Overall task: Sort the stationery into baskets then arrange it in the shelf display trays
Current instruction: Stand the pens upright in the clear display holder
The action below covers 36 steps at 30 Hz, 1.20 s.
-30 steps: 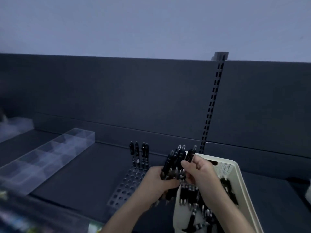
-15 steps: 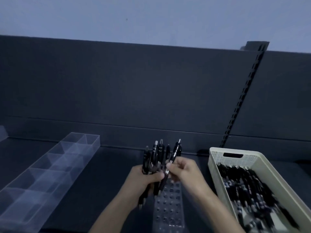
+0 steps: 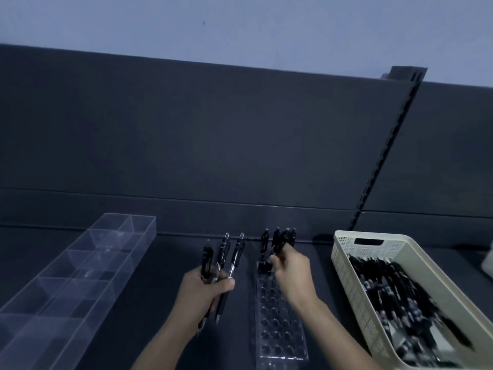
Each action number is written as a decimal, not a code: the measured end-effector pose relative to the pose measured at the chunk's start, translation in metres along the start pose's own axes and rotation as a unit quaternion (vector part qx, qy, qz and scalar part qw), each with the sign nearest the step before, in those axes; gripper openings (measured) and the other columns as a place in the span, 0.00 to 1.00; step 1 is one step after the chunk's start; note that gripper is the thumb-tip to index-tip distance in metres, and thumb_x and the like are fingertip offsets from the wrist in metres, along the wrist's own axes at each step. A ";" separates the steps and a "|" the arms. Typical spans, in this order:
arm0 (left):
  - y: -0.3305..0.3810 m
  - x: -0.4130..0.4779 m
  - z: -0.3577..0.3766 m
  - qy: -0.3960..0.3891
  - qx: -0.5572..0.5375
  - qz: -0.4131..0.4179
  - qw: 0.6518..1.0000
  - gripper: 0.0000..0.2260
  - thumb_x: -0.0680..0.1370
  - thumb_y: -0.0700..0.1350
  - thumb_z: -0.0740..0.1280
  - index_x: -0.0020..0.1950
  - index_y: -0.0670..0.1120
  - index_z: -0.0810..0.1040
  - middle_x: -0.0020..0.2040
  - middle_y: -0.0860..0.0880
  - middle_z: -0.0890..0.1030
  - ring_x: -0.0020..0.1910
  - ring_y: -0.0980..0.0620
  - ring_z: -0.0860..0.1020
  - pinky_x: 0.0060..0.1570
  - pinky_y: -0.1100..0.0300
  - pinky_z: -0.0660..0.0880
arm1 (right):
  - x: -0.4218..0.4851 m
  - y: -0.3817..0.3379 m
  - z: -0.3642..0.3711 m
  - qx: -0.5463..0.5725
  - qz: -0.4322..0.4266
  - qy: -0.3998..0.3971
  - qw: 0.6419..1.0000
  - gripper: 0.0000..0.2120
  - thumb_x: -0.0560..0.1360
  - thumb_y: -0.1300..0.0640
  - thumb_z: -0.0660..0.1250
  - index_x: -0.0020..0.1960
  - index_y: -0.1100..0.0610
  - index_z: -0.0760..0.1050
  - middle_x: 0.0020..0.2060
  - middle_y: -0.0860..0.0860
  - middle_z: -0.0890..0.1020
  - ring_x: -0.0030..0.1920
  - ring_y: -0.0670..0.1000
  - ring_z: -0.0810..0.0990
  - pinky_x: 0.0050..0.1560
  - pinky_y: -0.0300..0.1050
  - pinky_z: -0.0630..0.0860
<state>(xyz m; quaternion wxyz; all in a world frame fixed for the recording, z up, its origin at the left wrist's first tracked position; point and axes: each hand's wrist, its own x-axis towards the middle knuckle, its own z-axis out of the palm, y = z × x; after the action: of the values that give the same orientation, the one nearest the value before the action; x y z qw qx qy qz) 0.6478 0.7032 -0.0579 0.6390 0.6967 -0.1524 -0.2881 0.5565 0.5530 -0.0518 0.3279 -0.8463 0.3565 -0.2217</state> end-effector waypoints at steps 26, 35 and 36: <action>-0.006 -0.003 0.012 -0.001 -0.065 -0.005 0.998 0.06 0.69 0.32 0.72 0.41 0.39 0.77 0.29 0.49 0.78 0.21 0.55 0.68 0.22 0.66 0.67 | -0.011 0.008 -0.003 -0.001 0.018 -0.014 1.000 0.07 0.76 0.57 0.65 0.52 0.58 0.78 0.43 0.51 0.82 0.43 0.49 0.80 0.45 0.40 0.74; -0.002 -0.011 0.039 -0.067 -0.052 -0.002 0.996 0.08 0.69 0.33 0.72 0.46 0.35 0.77 0.35 0.42 0.79 0.22 0.55 0.68 0.23 0.65 0.67 | -0.025 -0.006 -0.022 0.264 0.014 -0.139 0.954 0.14 0.73 0.61 0.69 0.32 0.62 0.69 0.25 0.50 0.66 0.24 0.42 0.64 0.27 0.30 0.64; -0.002 -0.012 0.041 -0.073 -0.047 -0.002 0.996 0.07 0.70 0.34 0.72 0.45 0.35 0.77 0.34 0.42 0.78 0.21 0.56 0.68 0.23 0.66 0.67 | -0.025 -0.005 -0.022 0.275 0.018 -0.134 0.952 0.13 0.73 0.61 0.69 0.32 0.62 0.70 0.26 0.52 0.66 0.25 0.44 0.64 0.28 0.32 0.64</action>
<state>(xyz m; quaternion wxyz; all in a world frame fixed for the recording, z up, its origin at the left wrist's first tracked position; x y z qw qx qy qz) 0.6133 0.6777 -0.0580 0.6576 0.6435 -0.1839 -0.3459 0.5294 0.5656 -0.0371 0.5968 -0.7385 0.2498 -0.1902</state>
